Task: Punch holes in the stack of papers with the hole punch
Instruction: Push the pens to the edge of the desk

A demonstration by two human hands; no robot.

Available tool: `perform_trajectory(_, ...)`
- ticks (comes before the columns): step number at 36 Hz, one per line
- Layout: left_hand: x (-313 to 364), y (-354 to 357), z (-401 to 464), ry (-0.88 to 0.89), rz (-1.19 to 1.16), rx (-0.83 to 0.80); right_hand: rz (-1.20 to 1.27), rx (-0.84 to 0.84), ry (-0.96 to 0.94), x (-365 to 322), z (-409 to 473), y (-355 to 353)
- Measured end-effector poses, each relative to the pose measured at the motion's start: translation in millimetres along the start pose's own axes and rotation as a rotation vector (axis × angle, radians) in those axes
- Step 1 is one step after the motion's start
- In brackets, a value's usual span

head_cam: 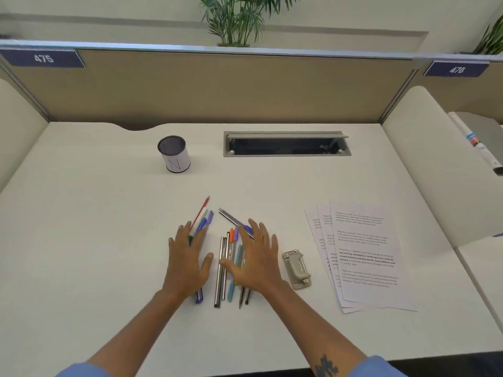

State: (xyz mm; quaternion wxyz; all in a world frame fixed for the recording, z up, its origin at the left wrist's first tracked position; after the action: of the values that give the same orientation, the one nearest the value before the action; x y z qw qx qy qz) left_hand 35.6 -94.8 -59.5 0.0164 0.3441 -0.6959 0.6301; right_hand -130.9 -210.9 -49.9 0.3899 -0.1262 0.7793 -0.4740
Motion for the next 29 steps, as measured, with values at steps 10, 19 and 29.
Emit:
perform_trajectory(10, -11, 14, 18, 0.096, 0.138, -0.107, -0.153, 0.030, -0.020, -9, 21, 27)
perform_trajectory(19, -26, 11, 17, 0.118, 0.050, -0.116, -0.102, 0.048, -0.077, -41, 34, 51)
perform_trajectory(29, -83, -13, -3, 0.054, -0.029, -0.063, -0.067, 0.014, -0.080, -110, 57, 93)
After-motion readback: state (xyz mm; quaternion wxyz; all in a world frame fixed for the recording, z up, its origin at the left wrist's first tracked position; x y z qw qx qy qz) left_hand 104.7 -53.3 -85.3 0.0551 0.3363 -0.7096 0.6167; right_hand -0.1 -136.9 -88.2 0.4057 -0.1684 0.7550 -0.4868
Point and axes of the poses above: each hand's wrist, its own z-axis towards the middle knuckle, its own y-axis out of the palm, x = y × z, the point moved 6 cm from there along z, towards the middle knuckle, and after that the axes turned 12 degrees about -x, right-handed, at the moved point
